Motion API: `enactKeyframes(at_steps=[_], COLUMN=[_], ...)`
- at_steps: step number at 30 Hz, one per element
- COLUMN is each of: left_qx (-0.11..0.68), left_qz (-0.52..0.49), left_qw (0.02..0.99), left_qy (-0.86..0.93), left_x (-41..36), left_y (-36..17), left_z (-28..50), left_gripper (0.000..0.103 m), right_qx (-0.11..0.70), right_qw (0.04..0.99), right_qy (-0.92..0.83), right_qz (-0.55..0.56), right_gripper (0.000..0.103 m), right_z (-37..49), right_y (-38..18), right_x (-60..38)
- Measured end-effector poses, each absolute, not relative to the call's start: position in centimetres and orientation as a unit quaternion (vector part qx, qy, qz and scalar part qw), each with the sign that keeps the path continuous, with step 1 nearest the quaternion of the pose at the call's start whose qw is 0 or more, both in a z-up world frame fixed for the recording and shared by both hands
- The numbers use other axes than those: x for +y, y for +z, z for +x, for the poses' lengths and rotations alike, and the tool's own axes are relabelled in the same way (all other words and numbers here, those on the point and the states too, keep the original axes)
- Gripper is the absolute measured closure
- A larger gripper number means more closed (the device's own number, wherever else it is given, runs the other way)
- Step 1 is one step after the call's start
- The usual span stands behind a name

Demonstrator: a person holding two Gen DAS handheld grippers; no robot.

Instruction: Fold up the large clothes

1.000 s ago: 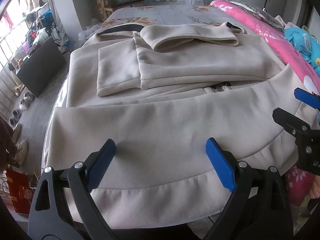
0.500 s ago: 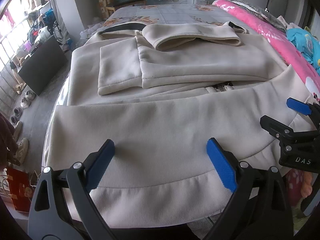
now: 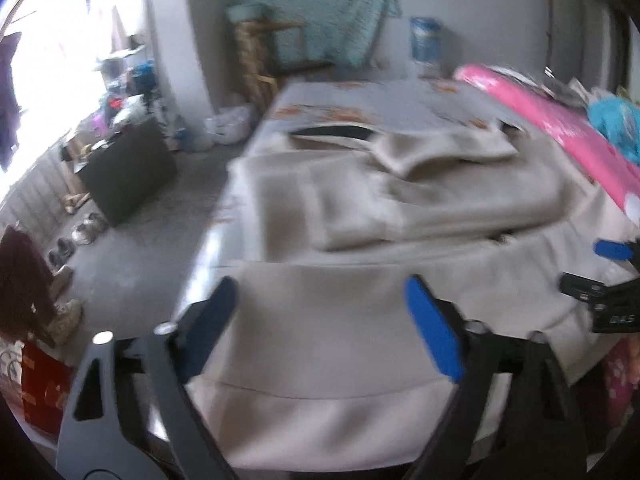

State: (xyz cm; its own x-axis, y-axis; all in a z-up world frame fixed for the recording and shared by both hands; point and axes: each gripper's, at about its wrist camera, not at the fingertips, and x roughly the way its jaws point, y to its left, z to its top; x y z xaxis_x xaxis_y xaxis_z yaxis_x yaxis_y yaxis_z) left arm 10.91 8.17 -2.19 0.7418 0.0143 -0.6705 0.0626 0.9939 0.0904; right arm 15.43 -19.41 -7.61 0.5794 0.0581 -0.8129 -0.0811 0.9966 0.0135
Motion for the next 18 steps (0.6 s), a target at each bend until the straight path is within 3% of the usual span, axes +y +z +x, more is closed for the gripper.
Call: enactKeyframes(at_steps=[9,13,18], left_qx=[0.413,0.398,0.371], left_qz=[-0.010,-0.009,-0.044], left_qw=[0.907,0.911,0.910], left_qy=[-0.084,-0.104,-0.179], left_x=[13.7,13.3,12.9], left_y=[-4.6,-3.9,-2.2], left_z=[14.5,13.5,11.7], left_gripper=[0.064,0.070,0.070], right_qx=[0.454,0.454,0.450], right_qw=[0.890,0.890,0.892], right_qy=[0.038,0.039,0.040], right_qz=[-0.013,-0.013,-0.014], right_gripper=[0.006,0.006,0.006], right_z=[15.4,15.3,15.2], right_y=[-7.7,-7.7,-7.7], right_x=[-19.3,-19.3,-19.3])
